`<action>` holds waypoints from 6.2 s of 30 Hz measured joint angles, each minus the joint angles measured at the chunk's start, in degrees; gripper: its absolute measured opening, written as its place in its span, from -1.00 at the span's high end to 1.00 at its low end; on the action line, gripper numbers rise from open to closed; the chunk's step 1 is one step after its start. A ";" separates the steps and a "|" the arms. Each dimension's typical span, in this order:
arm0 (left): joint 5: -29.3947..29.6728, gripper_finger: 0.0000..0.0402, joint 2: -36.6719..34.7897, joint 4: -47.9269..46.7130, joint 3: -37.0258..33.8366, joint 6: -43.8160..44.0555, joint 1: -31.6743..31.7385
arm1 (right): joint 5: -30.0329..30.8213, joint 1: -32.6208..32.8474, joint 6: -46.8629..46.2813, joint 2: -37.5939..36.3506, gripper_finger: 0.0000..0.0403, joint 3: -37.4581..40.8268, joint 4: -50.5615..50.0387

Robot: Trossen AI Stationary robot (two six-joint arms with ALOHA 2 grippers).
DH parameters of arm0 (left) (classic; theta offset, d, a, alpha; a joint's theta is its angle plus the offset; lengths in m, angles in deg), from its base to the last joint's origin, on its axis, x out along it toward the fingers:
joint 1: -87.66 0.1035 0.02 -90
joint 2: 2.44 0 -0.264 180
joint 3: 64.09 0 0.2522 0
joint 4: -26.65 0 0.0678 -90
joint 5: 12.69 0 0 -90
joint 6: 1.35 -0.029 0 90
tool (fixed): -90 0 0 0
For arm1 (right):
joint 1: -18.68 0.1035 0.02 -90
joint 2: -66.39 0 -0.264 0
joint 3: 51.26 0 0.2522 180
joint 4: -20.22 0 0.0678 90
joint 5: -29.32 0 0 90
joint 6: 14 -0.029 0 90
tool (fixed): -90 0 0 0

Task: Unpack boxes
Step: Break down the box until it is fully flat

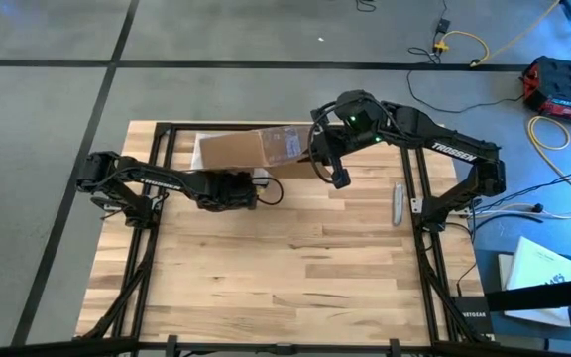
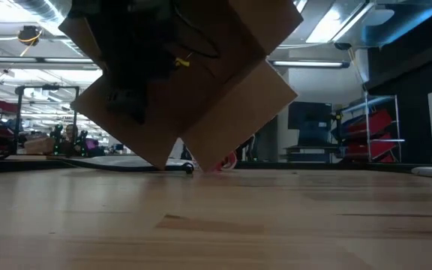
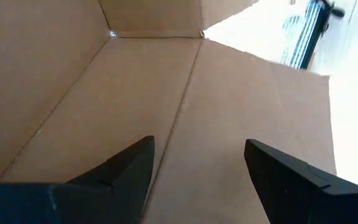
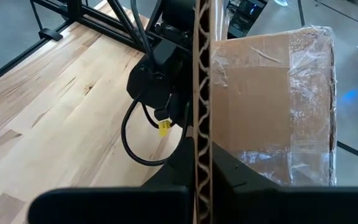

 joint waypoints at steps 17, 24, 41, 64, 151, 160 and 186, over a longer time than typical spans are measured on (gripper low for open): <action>-0.36 -0.19 0.00 3.25 -0.30 -0.42 0.04 | 0.83 0.03 0.76 -0.13 1.00 -0.17 -3.85; -3.50 -0.19 -0.09 6.57 -3.26 0.60 -1.13 | 1.38 0.02 1.21 -0.13 1.00 -0.17 -5.02; -5.38 -0.19 -0.05 7.87 -6.60 1.94 -3.94 | 4.05 -0.02 8.07 0.00 1.00 0.09 -11.21; -2.33 -0.19 0.17 1.42 0.10 -5.48 -7.28 | 16.12 0.00 11.35 -0.65 1.00 -0.13 -8.82; -10.76 -0.19 -0.09 5.87 -1.51 -16.43 0.37 | 11.52 0.04 17.14 -6.14 1.00 10.54 -16.46; -24.22 -0.19 -0.49 4.62 1.71 -7.25 -4.71 | 15.64 -0.02 18.38 -7.69 1.00 10.51 -10.40; -36.42 -0.19 -23.80 41.73 6.36 3.77 -3.32 | 21.75 0.04 18.31 -9.25 1.00 10.36 3.49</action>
